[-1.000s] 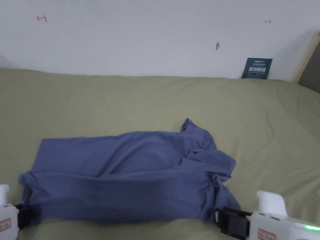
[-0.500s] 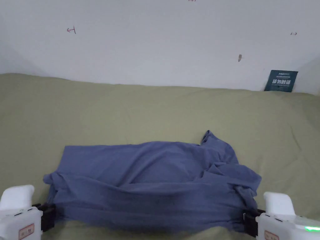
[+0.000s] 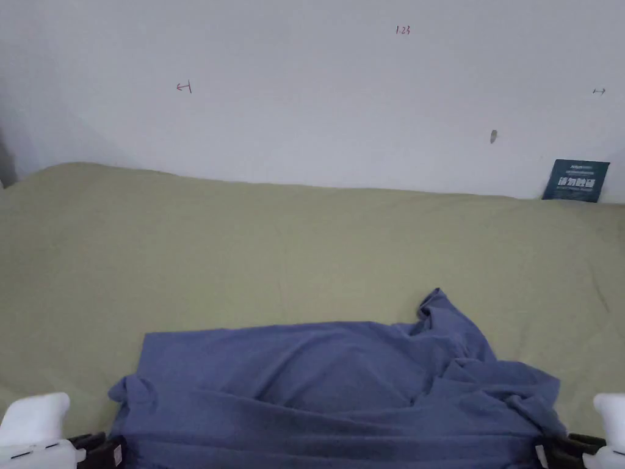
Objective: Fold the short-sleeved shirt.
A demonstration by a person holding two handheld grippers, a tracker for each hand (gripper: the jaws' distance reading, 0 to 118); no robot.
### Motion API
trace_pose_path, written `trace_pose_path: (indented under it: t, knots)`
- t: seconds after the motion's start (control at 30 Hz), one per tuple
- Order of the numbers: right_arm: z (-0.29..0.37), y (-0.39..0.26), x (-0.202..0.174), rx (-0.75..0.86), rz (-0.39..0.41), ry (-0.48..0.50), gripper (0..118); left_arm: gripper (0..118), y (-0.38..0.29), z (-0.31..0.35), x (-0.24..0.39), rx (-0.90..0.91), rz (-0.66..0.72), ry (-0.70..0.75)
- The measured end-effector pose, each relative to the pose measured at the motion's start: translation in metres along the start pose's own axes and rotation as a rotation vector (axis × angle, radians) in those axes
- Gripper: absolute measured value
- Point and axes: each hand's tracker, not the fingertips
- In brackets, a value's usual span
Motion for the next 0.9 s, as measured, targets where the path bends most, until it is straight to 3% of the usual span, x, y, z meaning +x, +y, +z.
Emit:
trace_pose_path:
  t: [0.17,0.57,0.6,0.63,0.67,0.7,0.73,0.83,0.9]
  knots:
    - [0.029,-0.025,0.000,-0.040,0.033,0.002,9,2,-0.026,0.037,-0.001,-0.054,0.014,-0.005]
    - [0.036,-0.106,-0.010,-0.234,-0.046,-0.023,9,3,-0.083,0.053,-0.007,-0.257,0.016,0.064]
    - [0.035,-0.106,-0.009,-0.226,-0.053,-0.020,15,6,-0.087,0.048,-0.008,-0.263,0.009,0.067]
    - [0.036,-0.105,-0.009,-0.228,-0.063,-0.016,32,16,-0.090,0.046,-0.008,-0.259,0.004,0.074]
    - [0.039,-0.102,-0.007,-0.237,-0.073,-0.016,72,49,-0.092,0.045,-0.007,-0.258,-0.001,0.086]
    - [0.043,-0.101,-0.007,-0.241,-0.076,-0.019,94,77,-0.093,0.047,-0.008,-0.261,-0.002,0.092]
    - [0.050,-0.100,-0.007,-0.240,-0.076,-0.015,98,86,-0.096,0.054,-0.005,-0.258,0.003,0.090]
    - [0.088,-0.094,-0.007,-0.147,-0.144,0.020,94,85,-0.096,0.088,0.000,-0.143,0.038,0.083]
    - [0.115,-0.084,-0.017,-0.021,-0.176,-0.011,94,84,-0.090,0.117,0.013,0.004,-0.011,0.131]
